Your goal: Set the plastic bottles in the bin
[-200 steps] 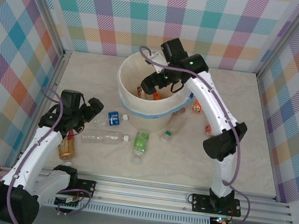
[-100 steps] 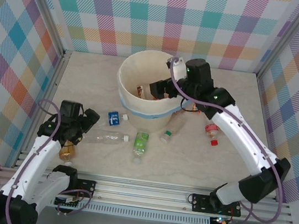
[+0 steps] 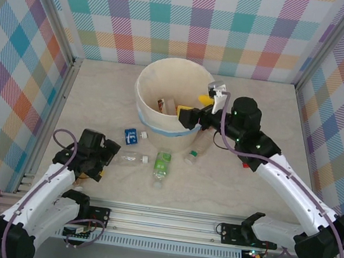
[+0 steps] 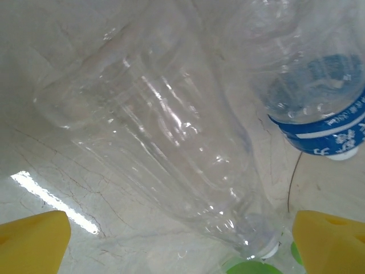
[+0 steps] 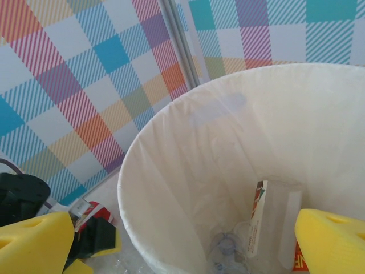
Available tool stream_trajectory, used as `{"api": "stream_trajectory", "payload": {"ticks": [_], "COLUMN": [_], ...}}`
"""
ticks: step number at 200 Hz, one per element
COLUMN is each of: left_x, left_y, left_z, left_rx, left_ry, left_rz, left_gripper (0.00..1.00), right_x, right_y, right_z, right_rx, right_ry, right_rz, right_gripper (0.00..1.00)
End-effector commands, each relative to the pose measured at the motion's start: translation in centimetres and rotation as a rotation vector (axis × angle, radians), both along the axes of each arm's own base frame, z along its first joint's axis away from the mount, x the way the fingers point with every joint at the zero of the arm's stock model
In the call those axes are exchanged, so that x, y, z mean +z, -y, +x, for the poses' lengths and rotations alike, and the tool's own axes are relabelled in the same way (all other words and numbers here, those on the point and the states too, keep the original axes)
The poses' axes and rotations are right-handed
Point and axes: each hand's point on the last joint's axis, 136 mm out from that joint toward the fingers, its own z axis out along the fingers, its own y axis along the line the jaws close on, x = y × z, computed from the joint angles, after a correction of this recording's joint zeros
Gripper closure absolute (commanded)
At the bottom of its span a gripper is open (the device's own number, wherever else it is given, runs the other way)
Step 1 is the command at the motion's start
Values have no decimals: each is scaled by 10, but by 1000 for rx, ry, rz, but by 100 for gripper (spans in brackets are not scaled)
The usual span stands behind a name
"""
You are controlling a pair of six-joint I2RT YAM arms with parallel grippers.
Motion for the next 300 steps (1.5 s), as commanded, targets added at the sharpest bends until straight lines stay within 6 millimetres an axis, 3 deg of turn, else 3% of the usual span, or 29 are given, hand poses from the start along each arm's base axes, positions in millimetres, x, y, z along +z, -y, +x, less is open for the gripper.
{"api": "stream_trajectory", "payload": {"ticks": [1,36,118,158,188,208,216,300], "left_x": [-9,-17,-28,-40,-36,-22,-21,29], "left_y": [2,-2,-8,-10,-8,-10,-13,-22], "left_z": [6,15,28,29,38,43,36,9], "left_rx": [129,224,268,279,255,197,168,-60], "left_ry": [6,63,83,54,93,136,116,231], "left_rz": [-73,-113,-84,-60,-57,-10,31,159], "left_gripper": [0,0,3,12,27,39,42,47], "right_x": [27,24,19,16,15,15,14,12], "right_y": [1,4,7,6,7,7,7,6], "right_z": [-9,-12,-12,-11,-10,-10,-10,-4], "right_rx": [28,23,10,7,2,-1,-2,-20], "right_ry": [74,61,63,57,54,53,52,52], "right_rz": [75,71,74,72,71,70,69,74], "right_gripper": [0,0,0,0,0,0,0,0]}}
